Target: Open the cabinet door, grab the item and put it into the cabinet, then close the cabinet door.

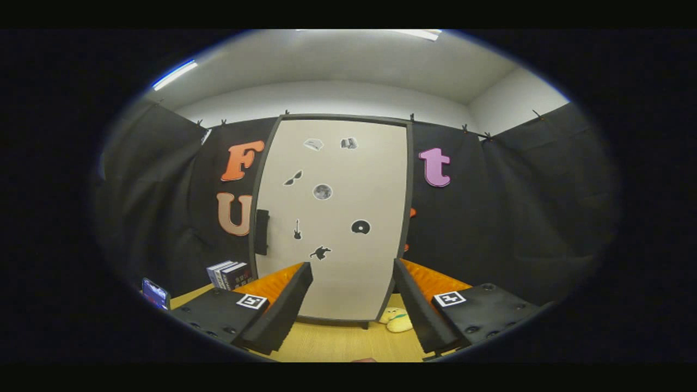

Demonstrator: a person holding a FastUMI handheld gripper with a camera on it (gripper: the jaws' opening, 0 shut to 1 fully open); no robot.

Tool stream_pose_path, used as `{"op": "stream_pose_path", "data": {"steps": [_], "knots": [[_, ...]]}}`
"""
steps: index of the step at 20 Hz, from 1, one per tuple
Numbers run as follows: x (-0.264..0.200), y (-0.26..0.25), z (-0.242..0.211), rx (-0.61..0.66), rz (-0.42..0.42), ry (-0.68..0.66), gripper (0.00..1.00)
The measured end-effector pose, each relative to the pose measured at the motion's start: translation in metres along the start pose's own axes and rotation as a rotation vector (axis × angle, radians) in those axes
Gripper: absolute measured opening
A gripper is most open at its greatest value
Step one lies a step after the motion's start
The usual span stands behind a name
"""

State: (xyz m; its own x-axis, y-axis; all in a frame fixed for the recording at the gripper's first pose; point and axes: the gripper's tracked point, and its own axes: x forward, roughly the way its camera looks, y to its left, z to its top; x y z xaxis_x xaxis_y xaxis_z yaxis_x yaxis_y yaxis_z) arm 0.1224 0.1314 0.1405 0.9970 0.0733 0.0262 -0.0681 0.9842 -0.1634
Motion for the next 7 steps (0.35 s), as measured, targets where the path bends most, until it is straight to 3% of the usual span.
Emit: {"op": "stream_pose_path", "data": {"steps": [7], "knots": [[-0.003,-0.019,-0.008,0.023,-0.013,0.0,0.96]]}}
